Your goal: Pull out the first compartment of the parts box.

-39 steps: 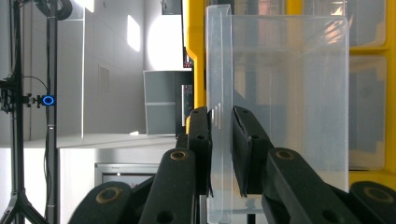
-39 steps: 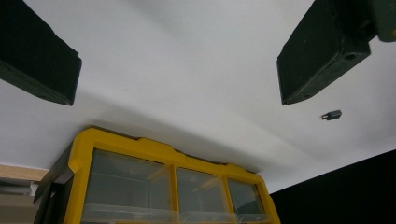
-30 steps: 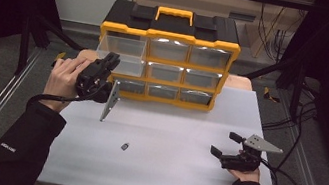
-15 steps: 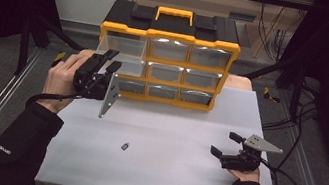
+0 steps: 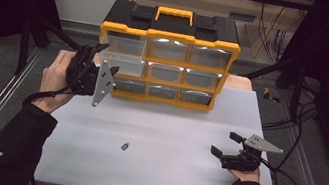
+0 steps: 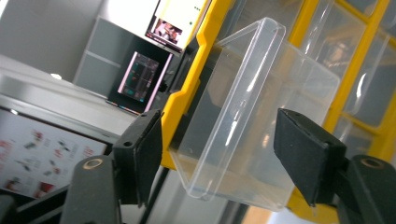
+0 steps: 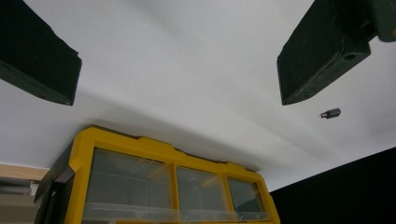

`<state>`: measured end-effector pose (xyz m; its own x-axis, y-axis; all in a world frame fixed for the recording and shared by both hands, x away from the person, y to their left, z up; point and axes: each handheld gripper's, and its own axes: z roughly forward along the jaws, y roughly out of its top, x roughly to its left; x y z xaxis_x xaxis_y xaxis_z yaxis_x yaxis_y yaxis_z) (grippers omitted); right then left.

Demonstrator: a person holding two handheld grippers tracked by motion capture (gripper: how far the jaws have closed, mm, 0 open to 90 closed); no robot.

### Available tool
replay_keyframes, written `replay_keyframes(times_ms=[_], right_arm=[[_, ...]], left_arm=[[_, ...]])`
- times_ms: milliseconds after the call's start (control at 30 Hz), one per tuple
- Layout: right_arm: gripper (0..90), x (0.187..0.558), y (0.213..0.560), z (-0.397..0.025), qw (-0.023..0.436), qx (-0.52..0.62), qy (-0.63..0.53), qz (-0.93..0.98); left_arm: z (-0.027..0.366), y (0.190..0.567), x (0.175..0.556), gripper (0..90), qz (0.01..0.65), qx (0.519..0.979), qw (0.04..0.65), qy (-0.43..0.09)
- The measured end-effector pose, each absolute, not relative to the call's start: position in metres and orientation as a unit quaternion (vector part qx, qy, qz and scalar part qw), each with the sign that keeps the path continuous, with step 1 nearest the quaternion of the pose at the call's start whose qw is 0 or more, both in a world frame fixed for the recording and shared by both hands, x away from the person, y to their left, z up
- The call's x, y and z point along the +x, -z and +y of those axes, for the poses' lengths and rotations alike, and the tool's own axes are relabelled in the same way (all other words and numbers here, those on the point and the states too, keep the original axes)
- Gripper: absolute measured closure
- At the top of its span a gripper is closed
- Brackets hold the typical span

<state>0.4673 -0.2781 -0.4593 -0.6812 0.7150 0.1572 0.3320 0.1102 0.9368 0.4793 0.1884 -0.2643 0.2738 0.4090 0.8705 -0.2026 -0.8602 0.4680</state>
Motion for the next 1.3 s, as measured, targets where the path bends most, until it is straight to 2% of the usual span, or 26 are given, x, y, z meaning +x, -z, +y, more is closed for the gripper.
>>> replay_keyframes(times_ms=[433, 767, 1300], right_arm=[[0.3, 0.467, 0.459, -0.278, 0.17, 0.361, -0.561, 0.725], [0.3, 0.467, 0.459, -0.278, 0.17, 0.361, -0.562, 0.724], [0.3, 0.468, 0.46, -0.277, 0.17, 0.361, -0.561, 0.725]], left_arm=[[0.196, 0.262, 0.472, 17.5, 0.161, 0.754, 0.356, -0.528], [0.204, 0.274, 0.461, 13.3, 0.233, 0.735, 0.433, -0.466], [0.219, 0.309, 0.456, 7.9, 0.326, 0.707, 0.492, -0.391]])
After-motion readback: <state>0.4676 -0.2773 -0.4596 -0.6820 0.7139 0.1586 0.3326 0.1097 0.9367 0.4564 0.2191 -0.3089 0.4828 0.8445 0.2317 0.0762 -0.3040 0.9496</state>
